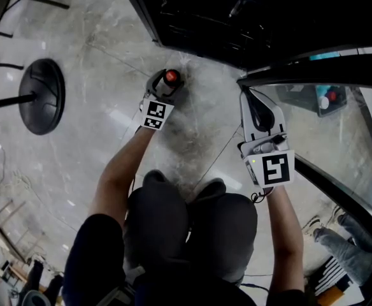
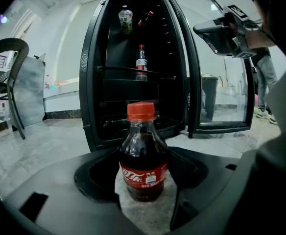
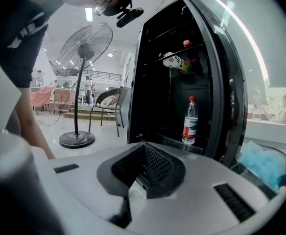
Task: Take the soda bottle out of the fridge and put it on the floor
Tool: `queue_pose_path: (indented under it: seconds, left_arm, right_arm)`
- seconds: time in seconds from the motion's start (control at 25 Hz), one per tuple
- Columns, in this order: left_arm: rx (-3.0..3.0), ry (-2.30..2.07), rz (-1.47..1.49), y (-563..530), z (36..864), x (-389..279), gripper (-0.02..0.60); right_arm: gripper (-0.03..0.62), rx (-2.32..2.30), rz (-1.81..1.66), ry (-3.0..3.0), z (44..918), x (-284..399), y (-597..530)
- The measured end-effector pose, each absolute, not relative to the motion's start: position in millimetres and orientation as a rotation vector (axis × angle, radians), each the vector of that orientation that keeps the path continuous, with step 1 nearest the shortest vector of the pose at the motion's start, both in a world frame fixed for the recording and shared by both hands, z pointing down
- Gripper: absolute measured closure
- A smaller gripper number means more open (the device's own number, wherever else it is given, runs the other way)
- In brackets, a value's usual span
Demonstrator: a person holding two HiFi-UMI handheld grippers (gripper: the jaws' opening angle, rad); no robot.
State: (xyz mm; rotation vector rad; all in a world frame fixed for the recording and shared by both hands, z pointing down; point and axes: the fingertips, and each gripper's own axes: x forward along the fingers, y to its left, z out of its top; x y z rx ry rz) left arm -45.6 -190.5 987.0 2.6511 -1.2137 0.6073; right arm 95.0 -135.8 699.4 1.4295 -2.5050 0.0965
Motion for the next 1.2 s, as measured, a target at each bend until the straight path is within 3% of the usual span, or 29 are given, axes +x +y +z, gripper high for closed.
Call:
queue_pose_path:
  seconds: [1.2]
  left_arm:
    - [2.81,-1.123,0.58,-142,944,-67,0.27]
  right_arm:
    - [0.576,1.395,0.173,-2.491,741,85,-131]
